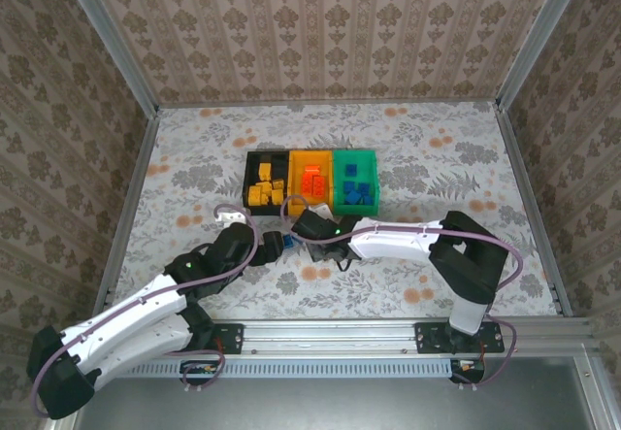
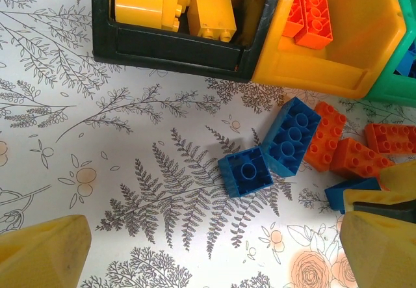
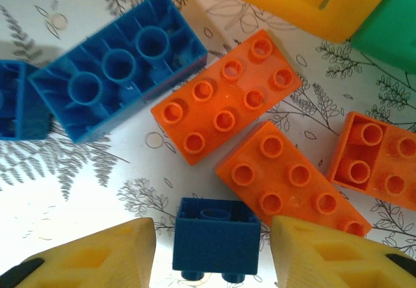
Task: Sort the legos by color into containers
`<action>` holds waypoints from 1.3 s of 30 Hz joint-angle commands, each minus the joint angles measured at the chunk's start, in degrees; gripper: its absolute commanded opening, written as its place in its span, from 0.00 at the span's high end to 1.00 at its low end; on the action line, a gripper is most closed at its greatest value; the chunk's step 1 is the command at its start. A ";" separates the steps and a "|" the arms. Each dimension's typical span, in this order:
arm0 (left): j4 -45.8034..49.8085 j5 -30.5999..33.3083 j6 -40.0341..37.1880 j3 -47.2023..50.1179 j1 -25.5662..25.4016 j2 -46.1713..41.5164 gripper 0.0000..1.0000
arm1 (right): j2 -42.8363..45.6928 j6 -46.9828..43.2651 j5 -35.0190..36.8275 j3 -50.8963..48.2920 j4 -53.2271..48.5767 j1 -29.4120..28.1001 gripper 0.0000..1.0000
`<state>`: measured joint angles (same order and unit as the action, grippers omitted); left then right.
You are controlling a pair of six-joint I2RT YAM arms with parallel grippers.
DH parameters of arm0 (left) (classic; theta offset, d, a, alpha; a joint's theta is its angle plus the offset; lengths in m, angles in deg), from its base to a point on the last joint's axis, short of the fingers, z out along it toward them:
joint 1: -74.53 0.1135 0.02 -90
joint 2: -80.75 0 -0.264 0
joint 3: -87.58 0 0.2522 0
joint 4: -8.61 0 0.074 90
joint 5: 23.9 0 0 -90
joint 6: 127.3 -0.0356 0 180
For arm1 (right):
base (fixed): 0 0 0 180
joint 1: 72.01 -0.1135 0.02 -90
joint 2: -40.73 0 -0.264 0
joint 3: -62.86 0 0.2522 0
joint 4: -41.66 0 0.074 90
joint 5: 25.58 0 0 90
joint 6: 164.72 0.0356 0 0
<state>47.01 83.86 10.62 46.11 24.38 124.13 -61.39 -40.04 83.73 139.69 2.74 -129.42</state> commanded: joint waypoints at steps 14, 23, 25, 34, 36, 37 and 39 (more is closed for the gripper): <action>0.59 -0.82 0.36 0.48 0.49 -0.40 0.00 | 4.15 1.26 4.79 -1.12 -0.26 -0.69 0.70; -1.20 -2.01 -0.74 -0.42 0.65 2.47 0.00 | 18.91 -2.42 5.27 -2.23 -1.38 7.19 0.70; -1.97 -2.49 -0.72 -0.51 0.59 3.35 0.00 | 18.55 -3.47 3.78 -1.31 -0.96 10.72 0.70; -2.31 -3.19 -1.93 -2.21 0.66 7.62 0.00 | 4.91 -6.81 0.70 10.19 -1.76 20.89 0.70; -2.35 -3.34 -2.22 -2.44 0.60 8.44 0.00 | 2.26 -7.08 0.90 12.63 -2.36 22.03 0.70; -2.45 -3.39 -2.30 -2.53 0.67 8.96 0.00 | 0.97 -7.08 0.84 13.81 -2.72 22.62 0.69; -2.56 -3.39 -2.48 -2.70 0.71 9.81 0.00 | -0.69 -7.05 0.42 15.54 -3.28 23.29 0.62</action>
<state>44.94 80.84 9.79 45.26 24.75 133.13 -60.37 -45.79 84.96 151.89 1.80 -106.97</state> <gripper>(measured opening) 0.997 0.367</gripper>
